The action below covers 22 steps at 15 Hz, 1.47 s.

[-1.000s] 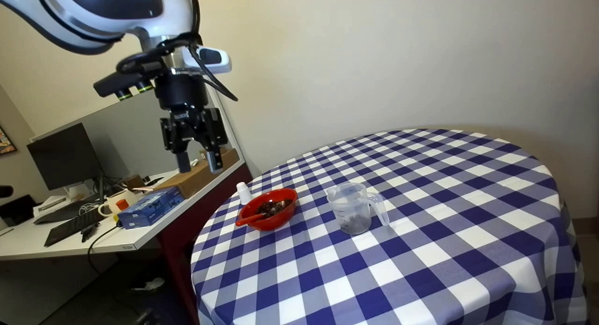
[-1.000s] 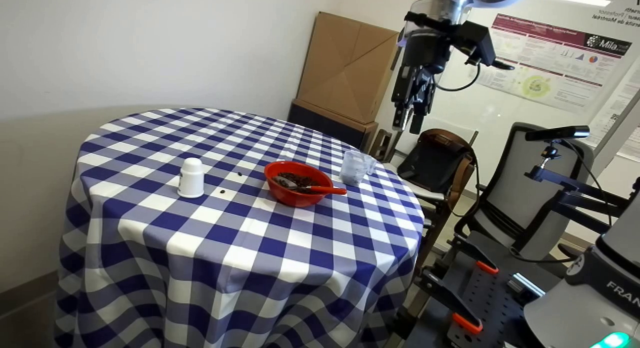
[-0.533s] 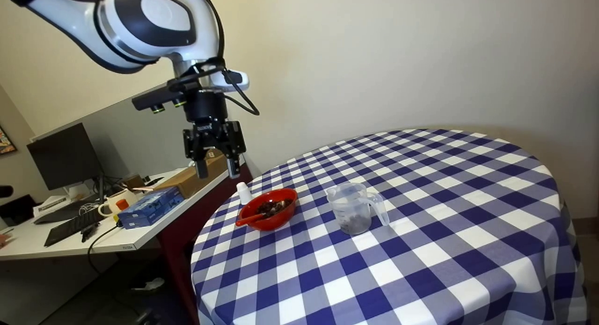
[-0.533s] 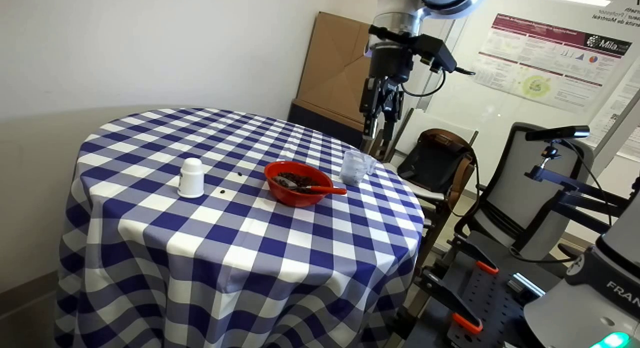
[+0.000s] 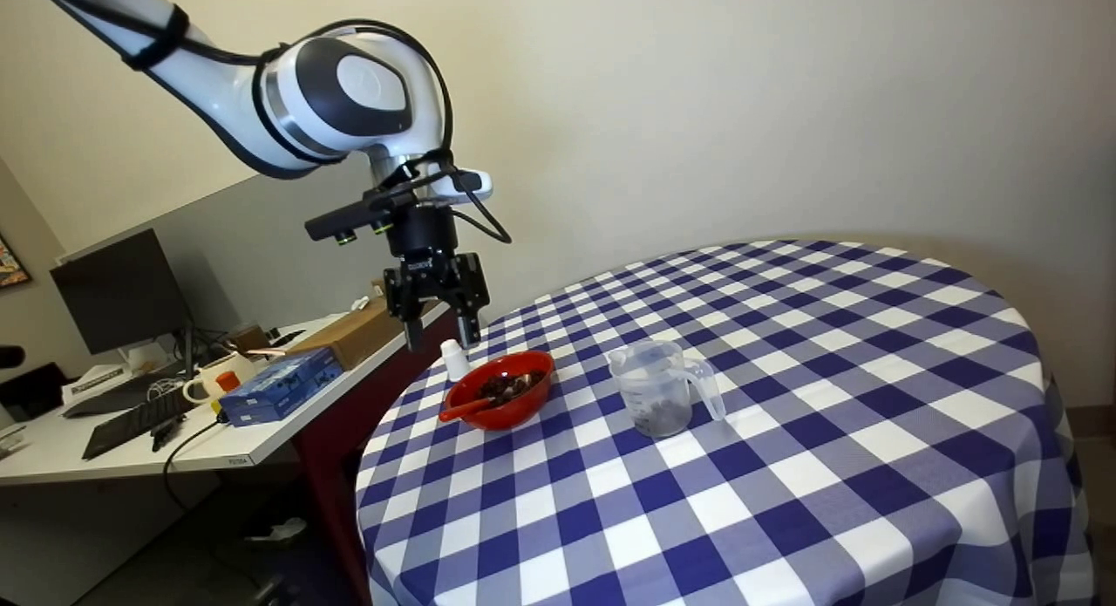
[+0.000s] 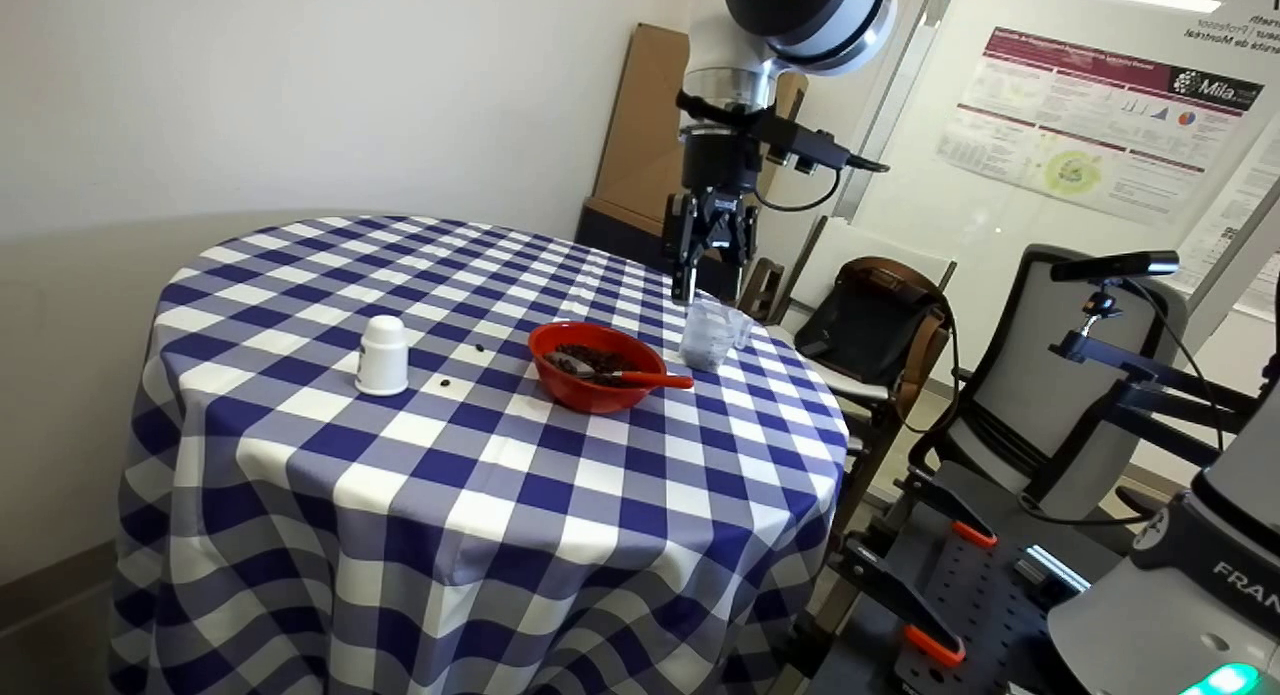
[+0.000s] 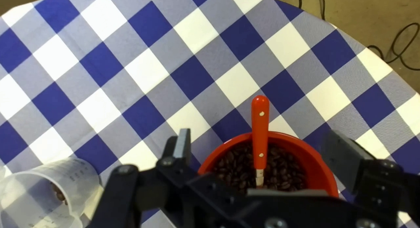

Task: Use the spoon to scoop some of the contents in the red bowl into the clear jug

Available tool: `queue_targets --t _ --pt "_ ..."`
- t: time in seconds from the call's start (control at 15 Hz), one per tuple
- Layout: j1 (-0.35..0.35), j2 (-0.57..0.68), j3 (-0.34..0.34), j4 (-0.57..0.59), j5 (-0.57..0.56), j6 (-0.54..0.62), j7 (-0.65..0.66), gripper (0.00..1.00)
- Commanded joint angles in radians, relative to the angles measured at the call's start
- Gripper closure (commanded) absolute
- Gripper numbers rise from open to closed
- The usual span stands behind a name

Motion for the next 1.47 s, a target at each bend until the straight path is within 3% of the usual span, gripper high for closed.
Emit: queue_targets --t 0.0,1.13,1.27,1.33,1.4 --pt "0.023 0.074 0.011 0.053 -0.002 -0.004 0.054 0.0" --pt "0.069 0.208 -0.005 0.083 -0.089 0.043 0.181 0.0" --pt "0.071 0.215 -0.006 0.085 -0.092 0.044 0.181 0.09" --pt "0.072 0.219 -0.006 0.085 -0.093 0.045 0.18 0.27" --pt "0.073 0.221 -0.007 0.085 -0.095 0.045 0.179 0.32"
